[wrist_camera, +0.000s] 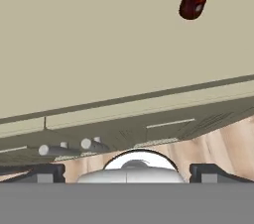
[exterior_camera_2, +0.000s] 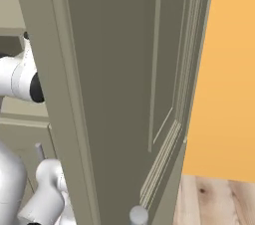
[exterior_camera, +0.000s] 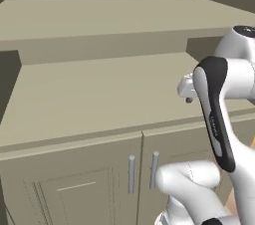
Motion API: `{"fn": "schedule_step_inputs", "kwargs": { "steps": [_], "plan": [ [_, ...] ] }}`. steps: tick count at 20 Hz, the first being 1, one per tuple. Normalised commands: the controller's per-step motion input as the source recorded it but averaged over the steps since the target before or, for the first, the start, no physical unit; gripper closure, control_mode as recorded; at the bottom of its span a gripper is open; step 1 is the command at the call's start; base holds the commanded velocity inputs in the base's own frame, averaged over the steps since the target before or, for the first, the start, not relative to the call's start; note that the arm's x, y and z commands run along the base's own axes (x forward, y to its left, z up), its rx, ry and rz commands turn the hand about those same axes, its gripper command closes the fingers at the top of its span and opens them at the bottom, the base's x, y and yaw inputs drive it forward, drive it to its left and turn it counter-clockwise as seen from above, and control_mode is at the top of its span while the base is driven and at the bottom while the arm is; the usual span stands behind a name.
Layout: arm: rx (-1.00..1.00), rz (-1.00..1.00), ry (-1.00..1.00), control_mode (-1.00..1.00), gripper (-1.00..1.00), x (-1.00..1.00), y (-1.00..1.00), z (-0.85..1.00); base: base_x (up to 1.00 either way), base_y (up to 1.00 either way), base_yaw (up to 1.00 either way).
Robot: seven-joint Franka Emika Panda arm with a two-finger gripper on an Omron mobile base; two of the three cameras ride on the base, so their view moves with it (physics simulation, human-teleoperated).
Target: Move the syrup bottle and condiment bottle from the cabinet to the dining counter.
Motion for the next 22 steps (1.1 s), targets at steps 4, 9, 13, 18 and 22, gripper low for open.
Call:
{"fn": "schedule_step_inputs", "kwargs": {
  "steps": [4,9,13,18,22],
  "plan": [
    [-0.04,-0.26,-0.01,-1.00,-1.00,0.78,-0.50,0.00,0.00,0.00,0.00],
    [-0.07,-0.29,-0.05,-1.00,-1.00,0.71,-0.50,-0.07,0.00,0.00,0.00],
    [-0.07,-0.26,-0.09,-1.00,-1.00,0.30,-0.36,-0.29,0.00,0.00,0.00],
    [-0.09,-0.29,-0.19,-1.00,-1.00,0.00,-0.07,-0.27,0.00,0.00,0.00],
    [-0.14,-0.29,-0.29,-1.00,-1.00,0.01,0.00,0.00,0.00,0.00,0.00]
  ]
}}
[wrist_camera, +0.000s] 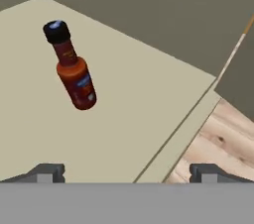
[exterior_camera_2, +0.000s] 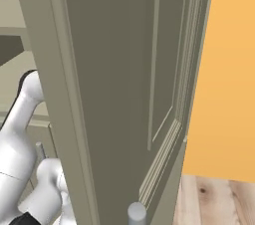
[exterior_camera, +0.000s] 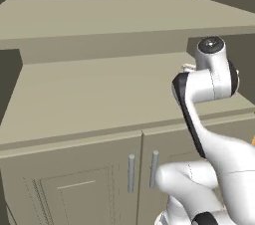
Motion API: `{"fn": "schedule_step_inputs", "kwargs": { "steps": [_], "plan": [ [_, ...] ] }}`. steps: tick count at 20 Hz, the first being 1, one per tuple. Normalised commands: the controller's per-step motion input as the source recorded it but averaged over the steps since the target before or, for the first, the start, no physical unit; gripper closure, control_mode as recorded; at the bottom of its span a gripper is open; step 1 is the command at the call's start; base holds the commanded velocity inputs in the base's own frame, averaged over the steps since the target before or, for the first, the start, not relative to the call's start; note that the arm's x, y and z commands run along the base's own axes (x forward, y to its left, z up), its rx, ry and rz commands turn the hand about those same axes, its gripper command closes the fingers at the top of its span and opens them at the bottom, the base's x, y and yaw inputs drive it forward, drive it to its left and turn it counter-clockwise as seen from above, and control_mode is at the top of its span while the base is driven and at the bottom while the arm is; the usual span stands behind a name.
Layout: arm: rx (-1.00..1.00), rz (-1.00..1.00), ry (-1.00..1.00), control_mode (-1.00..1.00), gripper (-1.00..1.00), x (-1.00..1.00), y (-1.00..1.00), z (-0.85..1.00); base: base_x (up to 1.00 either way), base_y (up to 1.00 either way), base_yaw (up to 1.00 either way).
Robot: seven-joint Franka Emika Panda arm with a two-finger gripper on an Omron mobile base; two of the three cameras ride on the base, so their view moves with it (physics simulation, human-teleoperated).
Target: Move the syrup bottle and condiment bottle from the cabinet to the dining counter.
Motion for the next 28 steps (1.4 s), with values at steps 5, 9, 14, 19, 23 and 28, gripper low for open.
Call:
{"fn": "schedule_step_inputs", "kwargs": {
  "steps": [5,9,14,19,23,28],
  "plan": [
    [-0.18,-0.24,-0.23,-1.00,-1.00,0.27,0.00,0.00,0.00,0.00,0.00],
    [-0.22,-0.18,-0.16,-1.00,-1.00,0.27,0.01,0.00,0.00,0.00,0.00],
    [-0.22,-0.06,-0.20,-1.00,-1.00,0.03,0.00,0.01,0.00,0.00,0.00],
    [-0.21,-0.01,-0.22,-1.00,-1.00,0.00,0.00,0.09,0.00,0.00,0.00],
    [-0.15,0.00,-0.08,-1.00,-1.00,0.23,0.00,0.06,0.00,0.00,0.00],
    [-0.11,-0.03,0.01,-1.00,-1.00,0.52,0.00,0.08,0.00,0.00,0.00]
  ]
}}
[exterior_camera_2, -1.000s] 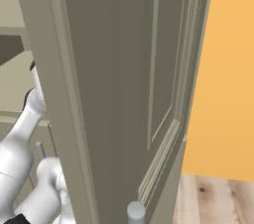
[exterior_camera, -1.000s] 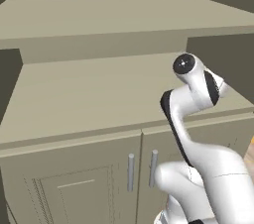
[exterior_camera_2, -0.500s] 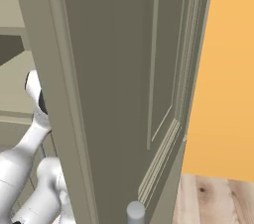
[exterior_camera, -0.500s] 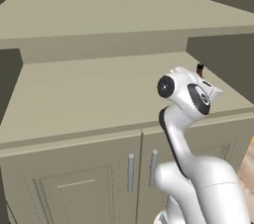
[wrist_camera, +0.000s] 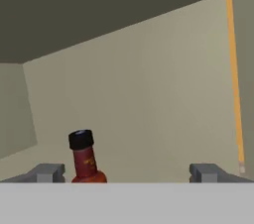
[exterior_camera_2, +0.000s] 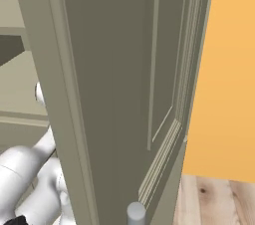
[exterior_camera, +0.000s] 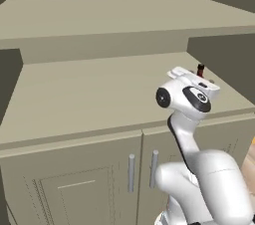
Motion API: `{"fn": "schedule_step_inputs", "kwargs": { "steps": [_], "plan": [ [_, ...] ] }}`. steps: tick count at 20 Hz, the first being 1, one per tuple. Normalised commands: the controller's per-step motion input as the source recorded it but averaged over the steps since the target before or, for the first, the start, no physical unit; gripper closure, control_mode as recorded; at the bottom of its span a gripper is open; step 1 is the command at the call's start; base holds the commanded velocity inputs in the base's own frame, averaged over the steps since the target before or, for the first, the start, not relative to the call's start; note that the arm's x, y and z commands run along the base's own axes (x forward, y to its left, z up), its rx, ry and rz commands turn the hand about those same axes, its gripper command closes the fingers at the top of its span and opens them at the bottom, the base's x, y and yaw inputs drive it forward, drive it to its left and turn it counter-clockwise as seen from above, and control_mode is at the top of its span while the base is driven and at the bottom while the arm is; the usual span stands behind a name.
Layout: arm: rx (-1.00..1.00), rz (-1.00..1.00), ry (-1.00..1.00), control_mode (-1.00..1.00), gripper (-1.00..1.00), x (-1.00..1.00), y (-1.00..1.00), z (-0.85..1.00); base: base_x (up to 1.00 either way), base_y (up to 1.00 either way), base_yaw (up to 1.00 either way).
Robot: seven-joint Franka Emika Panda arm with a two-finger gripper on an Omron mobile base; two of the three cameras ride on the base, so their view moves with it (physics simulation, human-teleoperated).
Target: Move the syrup bottle and condiment bottle from the cabinet to the dining counter.
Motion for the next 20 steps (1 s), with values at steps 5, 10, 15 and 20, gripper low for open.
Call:
{"fn": "schedule_step_inputs", "kwargs": {
  "steps": [5,10,15,20],
  "plan": [
    [-0.09,-0.06,0.03,-1.00,-1.00,0.34,0.00,0.02,0.00,0.00,0.00],
    [-0.03,-0.08,0.07,-1.00,-1.00,0.34,0.00,0.00,0.00,0.00,0.00],
    [0.00,-0.07,0.10,-1.00,-1.00,0.44,0.00,0.00,0.00,0.00,0.00],
    [0.00,-0.06,0.05,-1.00,-1.00,0.38,-0.01,0.00,0.00,0.00,0.00]
  ]
}}
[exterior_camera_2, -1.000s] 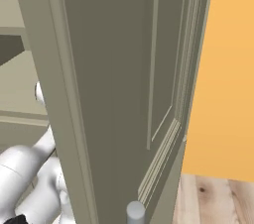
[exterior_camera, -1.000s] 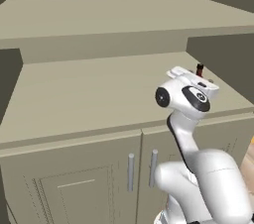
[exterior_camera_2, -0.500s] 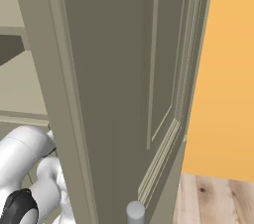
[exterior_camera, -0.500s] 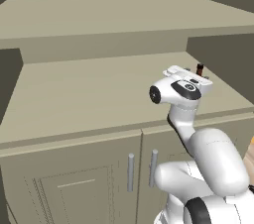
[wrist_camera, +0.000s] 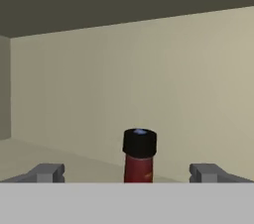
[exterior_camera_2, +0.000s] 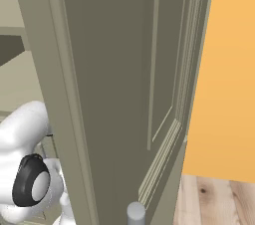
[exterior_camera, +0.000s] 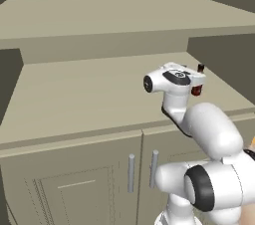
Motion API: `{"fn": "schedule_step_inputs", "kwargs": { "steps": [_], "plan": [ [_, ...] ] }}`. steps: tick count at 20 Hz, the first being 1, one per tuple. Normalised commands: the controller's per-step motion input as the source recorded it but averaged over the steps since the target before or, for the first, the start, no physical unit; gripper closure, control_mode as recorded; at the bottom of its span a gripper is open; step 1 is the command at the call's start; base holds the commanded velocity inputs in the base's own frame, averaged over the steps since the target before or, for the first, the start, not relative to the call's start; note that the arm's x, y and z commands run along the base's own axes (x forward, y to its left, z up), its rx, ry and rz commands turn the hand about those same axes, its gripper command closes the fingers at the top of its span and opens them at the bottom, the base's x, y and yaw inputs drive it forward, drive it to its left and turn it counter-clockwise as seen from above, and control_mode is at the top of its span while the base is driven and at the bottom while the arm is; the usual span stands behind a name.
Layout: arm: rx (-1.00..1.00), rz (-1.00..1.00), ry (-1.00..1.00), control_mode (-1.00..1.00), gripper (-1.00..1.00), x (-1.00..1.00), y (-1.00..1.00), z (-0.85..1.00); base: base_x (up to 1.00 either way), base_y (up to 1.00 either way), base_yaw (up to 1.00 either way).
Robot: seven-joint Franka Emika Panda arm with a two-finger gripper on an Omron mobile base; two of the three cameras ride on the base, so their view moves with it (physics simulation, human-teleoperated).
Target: Move the syrup bottle and condiment bottle from the cabinet to the dining counter.
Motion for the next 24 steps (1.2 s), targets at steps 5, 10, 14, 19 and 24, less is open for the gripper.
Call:
{"fn": "schedule_step_inputs", "kwargs": {
  "steps": [5,10,14,19,24],
  "plan": [
    [0.00,-0.06,0.00,-1.00,-1.00,0.33,-0.20,0.00,0.00,0.00,0.00],
    [0.00,-0.08,0.00,-1.00,-1.00,-0.03,-0.27,0.00,0.00,0.00,0.00],
    [0.00,-0.07,0.00,-1.00,-1.00,-0.10,-0.23,0.00,0.00,0.00,0.00],
    [0.00,-0.06,0.00,-1.00,-1.00,0.00,-0.27,-0.02,0.00,0.00,0.00],
    [0.00,-0.04,0.00,-1.00,-1.00,0.00,-0.16,-0.12,0.00,0.00,0.00]
  ]
}}
